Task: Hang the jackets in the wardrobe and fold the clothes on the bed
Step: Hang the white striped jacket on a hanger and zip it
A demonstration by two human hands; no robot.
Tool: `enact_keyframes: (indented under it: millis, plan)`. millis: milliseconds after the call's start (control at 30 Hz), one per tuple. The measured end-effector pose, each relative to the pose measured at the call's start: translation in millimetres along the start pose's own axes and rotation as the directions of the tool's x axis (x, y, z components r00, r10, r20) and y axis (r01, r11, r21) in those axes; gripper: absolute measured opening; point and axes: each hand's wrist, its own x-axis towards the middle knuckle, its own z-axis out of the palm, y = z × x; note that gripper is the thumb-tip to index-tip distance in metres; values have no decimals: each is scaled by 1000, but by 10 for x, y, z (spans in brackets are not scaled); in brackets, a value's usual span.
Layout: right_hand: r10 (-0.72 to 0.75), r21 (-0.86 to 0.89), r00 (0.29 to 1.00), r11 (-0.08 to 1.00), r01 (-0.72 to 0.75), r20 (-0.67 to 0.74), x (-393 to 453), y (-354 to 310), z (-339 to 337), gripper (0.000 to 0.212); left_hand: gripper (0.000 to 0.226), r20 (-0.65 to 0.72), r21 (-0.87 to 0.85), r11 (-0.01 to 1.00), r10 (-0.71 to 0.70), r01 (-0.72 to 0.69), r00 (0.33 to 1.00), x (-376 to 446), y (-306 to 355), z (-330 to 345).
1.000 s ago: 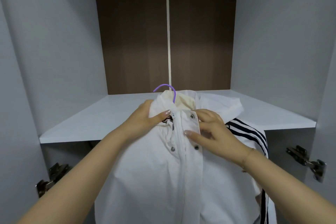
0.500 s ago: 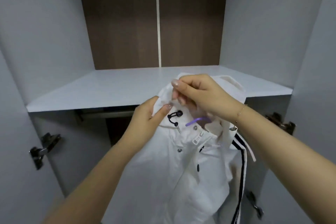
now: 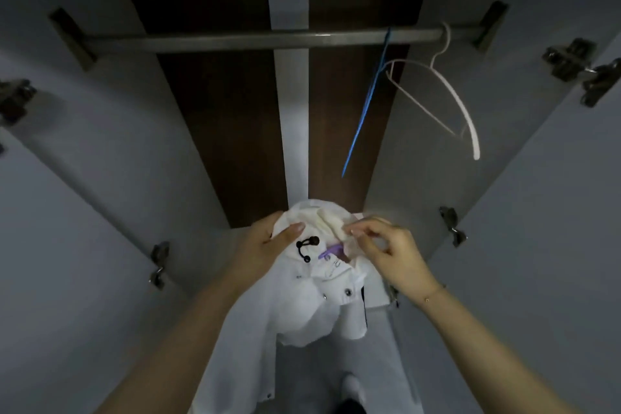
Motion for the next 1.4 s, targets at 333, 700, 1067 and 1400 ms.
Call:
enact_keyframes:
  millis: [333,700,1067,1400]
  plan:
    - [-53,-400,916,888,226,398,-69,360,436,30,23,-14,-58,996,-61,60,998,-121,-353,-83]
    - [102,-121,881,991,-51,462,357,31,78,4,26,-324,273,949,-63,157,944,-221,-575,-167]
    - [164,432,934,852,-297,318,427,-339,38,55,54,-118,51,889,-446,454,887,-267,-474,-116]
    - [11,426,986,901,-82,167,283,-484,-114,60,26,166,-203,734,-626,648,762,138,-209,102]
